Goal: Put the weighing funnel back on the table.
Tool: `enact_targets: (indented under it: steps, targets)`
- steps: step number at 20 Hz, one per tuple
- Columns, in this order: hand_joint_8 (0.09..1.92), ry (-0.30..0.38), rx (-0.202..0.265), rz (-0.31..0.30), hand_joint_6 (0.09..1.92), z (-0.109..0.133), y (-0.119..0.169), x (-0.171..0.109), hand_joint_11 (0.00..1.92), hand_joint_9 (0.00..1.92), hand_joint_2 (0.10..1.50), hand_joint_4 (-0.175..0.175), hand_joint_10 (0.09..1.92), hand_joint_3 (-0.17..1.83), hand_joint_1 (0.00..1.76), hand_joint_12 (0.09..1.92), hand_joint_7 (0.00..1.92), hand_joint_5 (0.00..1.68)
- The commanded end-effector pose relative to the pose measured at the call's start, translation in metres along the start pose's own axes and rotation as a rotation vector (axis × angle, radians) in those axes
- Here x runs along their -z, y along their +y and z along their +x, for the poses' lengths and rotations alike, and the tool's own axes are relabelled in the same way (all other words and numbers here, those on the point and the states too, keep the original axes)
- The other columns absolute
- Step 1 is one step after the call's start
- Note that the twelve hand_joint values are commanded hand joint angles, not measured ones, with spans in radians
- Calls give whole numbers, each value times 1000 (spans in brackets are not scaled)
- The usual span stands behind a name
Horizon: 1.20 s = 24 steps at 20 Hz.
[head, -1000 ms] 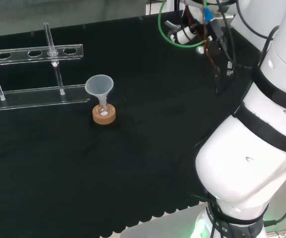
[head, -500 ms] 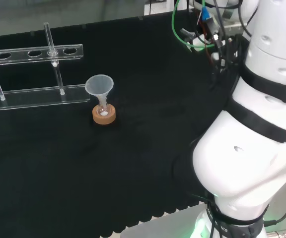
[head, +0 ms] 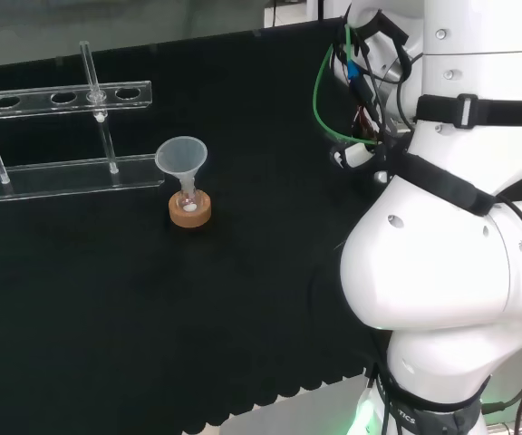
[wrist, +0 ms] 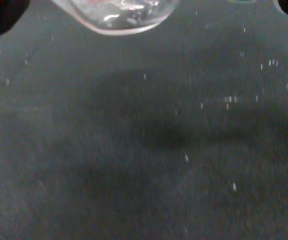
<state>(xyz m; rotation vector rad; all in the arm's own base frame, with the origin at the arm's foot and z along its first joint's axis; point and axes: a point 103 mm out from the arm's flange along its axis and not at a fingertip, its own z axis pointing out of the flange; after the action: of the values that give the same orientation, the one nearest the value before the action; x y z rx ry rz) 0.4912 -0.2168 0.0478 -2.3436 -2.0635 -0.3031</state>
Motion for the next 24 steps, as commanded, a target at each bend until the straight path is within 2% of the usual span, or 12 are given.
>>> enact_targets:
  steps: [1,4,6,7,8,9,10,13,17,19,21,24]
  targets:
    - [468,-26,35,4,703,0,-2,-16,1653,1919,155,175,87,1412,1236,470,1864,1524]
    - [467,-14,39,16,699,2,-4,-19,1656,1918,157,175,87,1407,1235,472,1860,1524]
    - [430,-13,37,26,581,4,-5,-16,1720,1919,179,129,87,1338,1228,500,1851,1555]
    - [412,-24,41,24,542,5,-6,-12,1720,1903,252,101,87,1128,1122,510,1822,1544]
    - [411,-33,46,31,626,7,-6,-8,1682,1839,345,-3,87,870,988,534,1735,1413]
    - [424,-31,45,59,773,9,-6,-4,1613,1750,419,-82,87,665,863,578,1619,1209]
    - [462,-27,43,85,884,11,-7,-2,1496,1638,472,-128,87,514,756,674,1476,1009]
    - [672,-14,42,146,816,14,-8,2,1025,1237,552,-140,87,273,547,1071,946,581]
    - [840,10,67,183,551,22,-12,18,673,901,600,-133,87,152,476,1297,479,358]
    - [879,30,103,185,369,31,-16,32,507,729,621,-128,87,105,454,1374,270,292]
    - [883,63,163,174,230,48,-25,55,372,604,637,-126,87,72,436,1443,124,249]
    - [848,69,251,174,105,77,-36,81,240,491,647,-124,87,43,414,1511,21,220]
